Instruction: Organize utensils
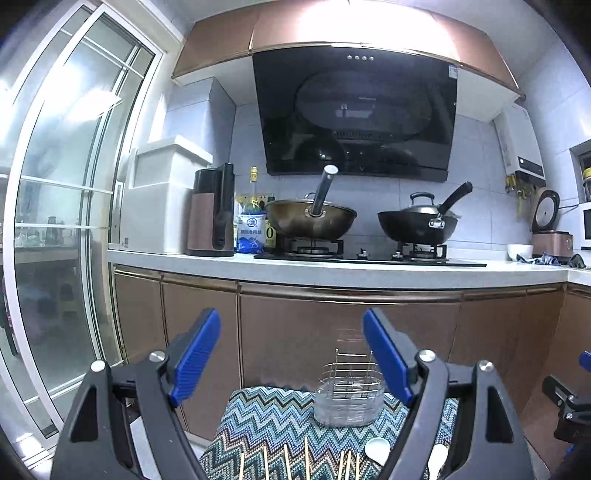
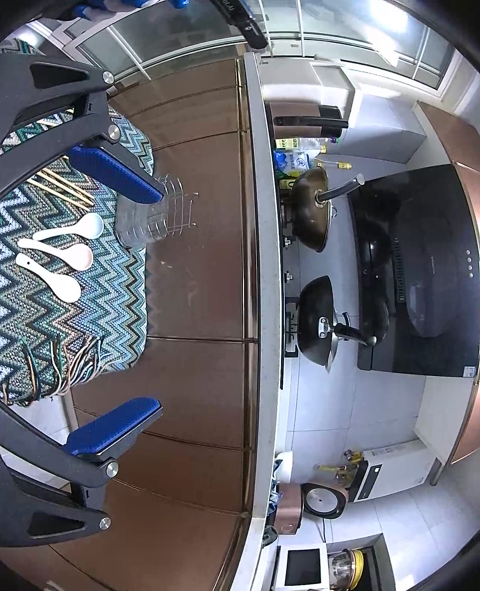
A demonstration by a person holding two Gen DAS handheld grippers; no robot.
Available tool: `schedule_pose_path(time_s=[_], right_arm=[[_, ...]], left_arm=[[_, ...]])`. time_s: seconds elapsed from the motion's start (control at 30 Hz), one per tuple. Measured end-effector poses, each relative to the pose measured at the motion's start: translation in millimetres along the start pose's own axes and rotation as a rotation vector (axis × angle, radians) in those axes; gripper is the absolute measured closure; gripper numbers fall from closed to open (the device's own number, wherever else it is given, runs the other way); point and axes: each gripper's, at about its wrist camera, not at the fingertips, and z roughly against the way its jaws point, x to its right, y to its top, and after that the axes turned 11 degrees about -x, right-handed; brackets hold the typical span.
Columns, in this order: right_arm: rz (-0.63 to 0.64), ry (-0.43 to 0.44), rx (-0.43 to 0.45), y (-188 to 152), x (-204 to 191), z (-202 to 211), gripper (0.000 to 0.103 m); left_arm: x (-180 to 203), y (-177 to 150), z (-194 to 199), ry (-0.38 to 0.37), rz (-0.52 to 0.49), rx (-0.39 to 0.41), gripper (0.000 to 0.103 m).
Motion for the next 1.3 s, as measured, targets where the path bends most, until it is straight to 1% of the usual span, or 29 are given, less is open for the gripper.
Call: schedule_pose_path(time_s=[0.27,0.43,0.57,0.67,0.73,1.0,1.1,1.23,1.3], right_arm=[[-0.005,-0.005,0.005,7,12,-2,0.0],[-0.014,0.001,0.006,10,14,-3,0.0],[-0.004,0.01,0.007,10,10,-2,0.0],[0.004,0.011,0.014,12,7,1,0.0],[0.006,0.014,0.018,13,6,2,0.0],[0.028,0.031,0.003,13,-8,-9,0.0],[0.044,0.044,-0.01,13,-17,-16,0.0],[0.08,0.063,-0.033,12,-28,-27,0.0],[0.099,0.074,-0.048,10,-33,-33,0.0]], left_arm=[[14,-1,-12,-0.008,0.0,-0.024,0.024],[14,0,-13,-0.006,-0.004,-0.035,0.024],[10,2,-9,0.015,-0.014,-0.011,0.024],[4,2,-6,0.009,0.007,0.009,0.024],[-2,2,-5,0.007,0.017,0.007,0.024],[-15,-1,-19,-0.027,-0.002,-0.065,0.024],[-22,-3,-26,-0.041,0.012,-0.088,0.024],[-34,-9,-45,-0.067,0.03,-0.158,0.024],[-41,-13,-58,-0.086,0.042,-0.21,0.024]])
